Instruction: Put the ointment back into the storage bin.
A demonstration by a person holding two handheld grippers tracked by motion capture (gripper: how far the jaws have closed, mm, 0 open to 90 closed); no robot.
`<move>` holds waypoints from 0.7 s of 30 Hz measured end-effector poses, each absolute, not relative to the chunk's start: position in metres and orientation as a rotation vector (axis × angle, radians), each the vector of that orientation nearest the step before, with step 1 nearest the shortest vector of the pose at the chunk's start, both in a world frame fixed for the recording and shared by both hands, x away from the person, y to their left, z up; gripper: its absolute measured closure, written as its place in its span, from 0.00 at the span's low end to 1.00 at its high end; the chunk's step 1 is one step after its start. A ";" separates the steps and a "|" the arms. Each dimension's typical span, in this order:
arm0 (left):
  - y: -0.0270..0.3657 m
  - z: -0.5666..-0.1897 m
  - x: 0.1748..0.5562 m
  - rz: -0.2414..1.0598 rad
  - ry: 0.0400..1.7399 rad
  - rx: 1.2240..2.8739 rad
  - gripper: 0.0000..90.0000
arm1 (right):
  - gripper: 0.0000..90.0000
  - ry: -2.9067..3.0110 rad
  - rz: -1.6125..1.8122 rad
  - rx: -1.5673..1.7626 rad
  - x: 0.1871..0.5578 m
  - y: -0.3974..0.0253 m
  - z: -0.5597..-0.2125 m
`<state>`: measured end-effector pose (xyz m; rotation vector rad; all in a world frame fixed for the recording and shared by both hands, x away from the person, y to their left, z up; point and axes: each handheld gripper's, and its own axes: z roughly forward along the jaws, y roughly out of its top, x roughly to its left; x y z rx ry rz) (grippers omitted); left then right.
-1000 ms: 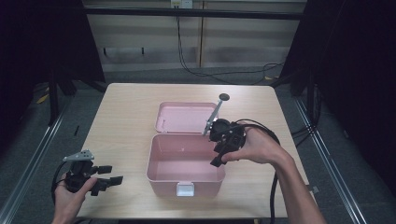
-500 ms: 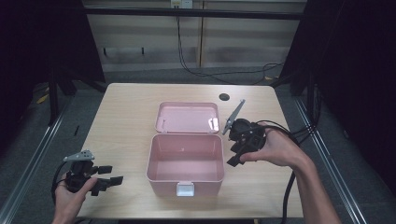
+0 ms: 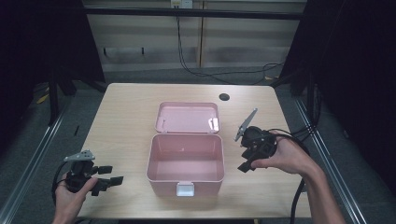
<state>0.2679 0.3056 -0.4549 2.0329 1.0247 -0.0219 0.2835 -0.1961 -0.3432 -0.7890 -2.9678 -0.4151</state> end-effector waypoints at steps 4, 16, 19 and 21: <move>0.305 -0.455 0.268 -0.022 1.023 2.032 0.26 | 0.52 -2.949 -0.407 -0.828 0.281 -0.203 -0.355; 0.305 -0.455 0.268 -0.018 1.033 2.035 0.26 | 0.45 -2.914 -0.391 -1.155 0.273 -0.234 -0.400; 0.305 -0.455 0.268 -0.018 1.027 2.043 0.26 | 0.44 -2.911 -0.385 -1.196 0.274 -0.240 -0.409; 0.305 -0.455 0.268 -0.020 1.025 2.045 0.26 | 0.43 -2.862 -0.386 -1.326 0.274 -0.251 -0.422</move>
